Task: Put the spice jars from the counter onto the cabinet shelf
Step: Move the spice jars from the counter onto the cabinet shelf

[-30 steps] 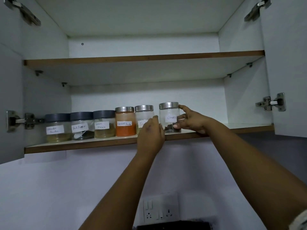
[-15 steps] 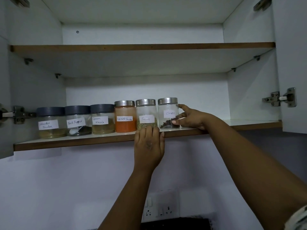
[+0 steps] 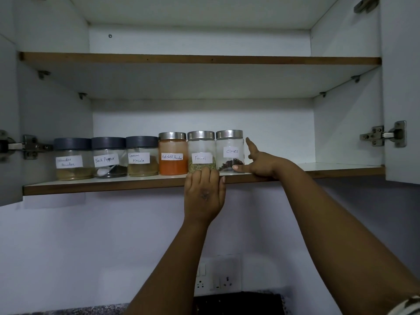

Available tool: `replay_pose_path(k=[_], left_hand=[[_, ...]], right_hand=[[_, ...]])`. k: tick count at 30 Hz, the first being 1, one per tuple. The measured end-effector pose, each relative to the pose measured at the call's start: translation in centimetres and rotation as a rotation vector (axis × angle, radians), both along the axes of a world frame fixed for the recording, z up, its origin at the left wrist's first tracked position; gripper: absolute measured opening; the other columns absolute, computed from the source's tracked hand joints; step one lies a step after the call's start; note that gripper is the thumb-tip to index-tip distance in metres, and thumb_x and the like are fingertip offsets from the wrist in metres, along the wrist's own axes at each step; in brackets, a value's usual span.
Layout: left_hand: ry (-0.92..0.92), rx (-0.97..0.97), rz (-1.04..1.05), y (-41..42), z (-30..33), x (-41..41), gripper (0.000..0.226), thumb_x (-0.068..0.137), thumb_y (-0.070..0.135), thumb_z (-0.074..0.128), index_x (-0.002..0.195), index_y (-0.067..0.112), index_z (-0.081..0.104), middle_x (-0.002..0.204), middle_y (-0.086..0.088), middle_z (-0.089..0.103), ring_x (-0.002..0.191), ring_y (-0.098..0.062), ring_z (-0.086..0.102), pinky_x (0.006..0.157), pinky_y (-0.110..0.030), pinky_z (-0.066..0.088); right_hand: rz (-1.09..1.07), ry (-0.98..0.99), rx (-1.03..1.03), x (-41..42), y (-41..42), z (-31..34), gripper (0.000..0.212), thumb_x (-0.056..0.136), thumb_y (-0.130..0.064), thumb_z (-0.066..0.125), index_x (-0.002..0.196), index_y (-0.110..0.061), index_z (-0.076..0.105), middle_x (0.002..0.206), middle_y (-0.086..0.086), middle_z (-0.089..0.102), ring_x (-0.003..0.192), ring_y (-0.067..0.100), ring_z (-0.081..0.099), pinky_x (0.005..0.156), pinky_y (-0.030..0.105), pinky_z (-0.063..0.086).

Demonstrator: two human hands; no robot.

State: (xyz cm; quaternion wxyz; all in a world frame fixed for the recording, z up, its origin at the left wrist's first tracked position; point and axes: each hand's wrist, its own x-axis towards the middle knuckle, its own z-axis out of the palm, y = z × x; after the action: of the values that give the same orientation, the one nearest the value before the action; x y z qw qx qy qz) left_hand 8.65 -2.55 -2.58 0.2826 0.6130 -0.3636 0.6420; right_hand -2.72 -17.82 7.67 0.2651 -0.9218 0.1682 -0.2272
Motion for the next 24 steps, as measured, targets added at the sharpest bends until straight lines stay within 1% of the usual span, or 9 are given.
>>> replay_pose_path(k=[3,5,7,10,12,15,17,20,24], left_hand=[[0.015,0.017,0.003,0.3,0.0,-0.2,0.024,0.097,0.030,0.041,0.089,0.014,0.057,0.086,-0.004,0.055,0.078,-0.021,0.046,0.078,-0.034,0.038],[0.047,0.029,0.007,0.5,-0.1,-0.9,0.025,0.098,0.029,0.040,0.092,0.012,0.058,0.090,-0.006,0.056,0.082,-0.023,0.049,0.082,-0.035,0.039],[0.109,0.020,0.011,0.5,-0.4,-2.1,0.027,0.098,0.030,0.041,0.100,0.010,0.060,0.097,-0.009,0.058,0.091,-0.027,0.054,0.092,-0.039,0.039],[0.171,0.050,-0.034,0.6,-2.4,-4.4,0.042,0.093,0.026,0.051,0.130,0.007,0.055,0.127,-0.016,0.056,0.121,-0.033,0.051,0.108,-0.047,0.034],[0.249,0.096,-0.114,1.0,-5.4,-6.1,0.052,0.091,0.026,0.055,0.140,0.009,0.048,0.145,-0.016,0.044,0.136,-0.034,0.039,0.112,-0.051,0.028],[0.535,0.162,-0.280,2.2,-12.4,-8.9,0.058,0.093,0.030,0.055,0.146,0.015,0.038,0.156,-0.012,0.025,0.145,-0.032,0.022,0.114,-0.051,0.020],[0.710,0.213,-0.305,3.5,-18.3,-10.2,0.060,0.094,0.033,0.054,0.148,0.017,0.034,0.158,-0.010,0.021,0.146,-0.030,0.018,0.114,-0.050,0.020],[0.923,0.371,-0.185,6.6,-27.4,-10.4,0.067,0.091,0.037,0.057,0.148,0.012,0.033,0.156,-0.014,0.022,0.143,-0.034,0.022,0.113,-0.048,0.026],[1.194,0.584,-0.020,10.3,-37.0,-10.0,0.076,0.092,0.045,0.047,0.152,0.009,0.019,0.157,-0.016,0.018,0.142,-0.033,0.022,0.113,-0.044,0.026]], right_hand=[[-0.154,0.013,-0.241,-1.2,1.5,-1.5,0.088,0.089,-0.068,0.042,0.155,-0.033,-0.006,0.154,0.012,0.034,0.137,0.029,0.040,0.103,0.040,0.036],[-0.300,-0.081,-0.473,-2.5,2.6,-3.8,0.065,0.096,-0.062,0.028,0.153,-0.031,0.023,0.142,0.010,0.050,0.129,0.029,0.047,0.100,0.041,0.037],[-0.387,-0.293,-0.637,-3.7,3.7,-6.9,0.051,0.098,-0.052,0.035,0.140,-0.026,0.047,0.130,0.006,0.058,0.121,0.026,0.050,0.097,0.038,0.038],[-0.340,-0.615,-0.542,-4.9,5.6,-12.5,0.045,0.094,-0.039,0.052,0.134,-0.019,0.054,0.133,0.008,0.052,0.121,0.025,0.050,0.091,0.036,0.047],[-0.344,-0.664,-0.438,-5.3,6.3,-17.3,0.043,0.093,-0.038,0.052,0.131,-0.018,0.056,0.131,0.008,0.054,0.115,0.025,0.055,0.089,0.036,0.051],[-0.359,-0.438,-0.221,-6.0,6.7,-25.8,0.045,0.094,-0.043,0.052,0.134,-0.023,0.052,0.134,0.004,0.052,0.117,0.021,0.053,0.097,0.036,0.046],[-0.386,-0.241,-0.049,-7.0,6.5,-31.8,0.046,0.092,-0.044,0.055,0.133,-0.023,0.051,0.135,0.005,0.051,0.120,0.024,0.051,0.099,0.038,0.046],[-0.384,0.005,0.079,-9.2,6.4,-39.9,0.046,0.090,-0.042,0.059,0.131,-0.022,0.052,0.132,0.010,0.052,0.121,0.031,0.051,0.101,0.038,0.044],[-0.351,0.293,0.166,-11.0,7.6,-47.3,0.051,0.087,-0.041,0.064,0.132,-0.020,0.050,0.131,0.014,0.050,0.122,0.034,0.049,0.100,0.038,0.041]])
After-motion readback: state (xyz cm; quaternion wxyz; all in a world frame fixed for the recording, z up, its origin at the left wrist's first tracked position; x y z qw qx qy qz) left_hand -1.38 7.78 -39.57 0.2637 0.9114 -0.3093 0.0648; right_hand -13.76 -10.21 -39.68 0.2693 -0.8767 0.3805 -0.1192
